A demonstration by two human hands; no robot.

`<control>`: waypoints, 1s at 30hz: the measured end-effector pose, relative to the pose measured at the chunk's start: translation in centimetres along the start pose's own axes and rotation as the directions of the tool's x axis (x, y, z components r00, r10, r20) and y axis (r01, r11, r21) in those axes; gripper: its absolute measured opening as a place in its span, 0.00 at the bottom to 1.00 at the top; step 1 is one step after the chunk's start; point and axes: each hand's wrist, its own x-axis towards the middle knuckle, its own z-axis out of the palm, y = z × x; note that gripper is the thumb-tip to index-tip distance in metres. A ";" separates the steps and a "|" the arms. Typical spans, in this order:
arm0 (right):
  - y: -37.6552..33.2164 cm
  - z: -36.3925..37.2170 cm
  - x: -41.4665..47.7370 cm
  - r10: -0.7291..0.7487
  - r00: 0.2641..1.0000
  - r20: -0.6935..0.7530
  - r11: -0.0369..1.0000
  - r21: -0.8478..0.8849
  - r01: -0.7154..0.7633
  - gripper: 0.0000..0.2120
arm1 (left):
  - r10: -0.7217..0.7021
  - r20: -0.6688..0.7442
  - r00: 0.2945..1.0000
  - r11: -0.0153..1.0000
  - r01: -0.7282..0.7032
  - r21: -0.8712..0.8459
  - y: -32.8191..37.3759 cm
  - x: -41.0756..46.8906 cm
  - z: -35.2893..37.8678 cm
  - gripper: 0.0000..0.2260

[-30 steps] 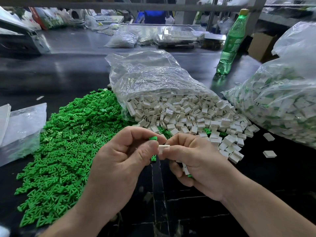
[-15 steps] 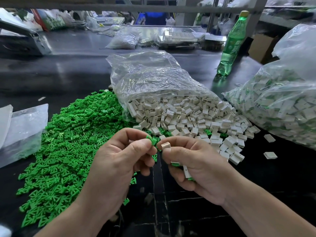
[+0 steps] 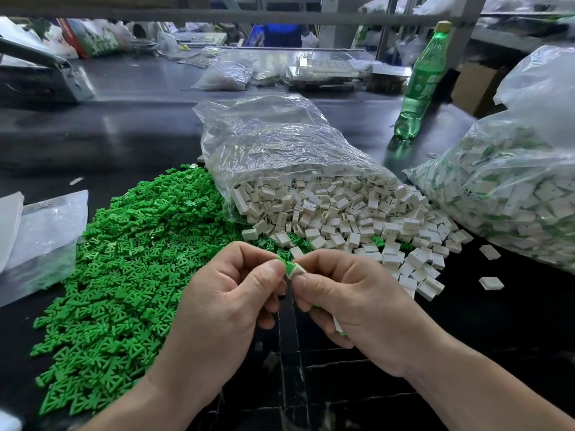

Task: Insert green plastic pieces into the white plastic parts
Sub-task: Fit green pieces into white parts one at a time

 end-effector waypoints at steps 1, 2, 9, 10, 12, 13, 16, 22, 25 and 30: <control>0.0 0.0 0.0 -0.009 1.000 0.001 0.999 0.031 0.009 0.08 | -0.004 0.005 1.000 1.000 0.003 0.006 0.0 0.0 0.0 0.04; 0.0 0.0 0.0 -0.015 1.000 0.002 0.998 0.054 0.015 0.08 | -0.005 0.016 1.000 1.000 0.005 0.013 -0.1 0.0 -0.1 0.04; -0.3 0.1 -0.4 -0.022 1.000 0.004 0.987 -0.160 0.022 0.08 | -0.066 0.092 0.994 0.988 0.052 0.145 0.3 0.1 -0.7 0.06; -0.3 0.0 -0.5 -0.025 1.000 0.002 0.966 -0.258 0.024 0.08 | -0.085 0.122 0.989 0.979 0.060 0.197 0.4 0.1 -0.9 0.06; 0.0 -0.1 -0.6 -0.013 1.000 0.007 0.920 -0.391 0.014 0.09 | -0.128 0.167 0.978 0.953 0.074 0.293 0.5 0.2 -1.2 0.06; 0.1 -0.2 -0.6 0.000 1.000 0.010 0.908 -0.419 0.004 0.09 | -0.150 0.176 0.973 0.945 0.089 0.313 0.6 0.2 -1.3 0.06; 0.1 -0.1 -0.6 0.017 1.000 -0.004 0.911 -0.411 -0.017 0.09 | -0.160 0.175 0.971 0.940 0.096 0.327 0.8 0.0 -1.1 0.06; 0.4 0.5 -0.3 0.002 0.997 -0.076 0.968 -0.249 -0.021 0.11 | -0.029 0.142 0.989 0.946 -0.019 0.325 0.8 -0.4 -0.4 0.08; 0.0 0.6 -0.3 0.035 0.996 -0.087 0.968 -0.243 -0.055 0.09 | 0.038 0.137 0.990 0.863 -0.101 0.495 0.5 -0.1 -0.5 0.16; -1.1 2.1 -0.7 0.040 0.993 0.108 0.942 -0.335 -0.002 0.08 | -0.054 0.117 0.992 0.983 0.032 0.182 0.3 0.0 -0.3 0.32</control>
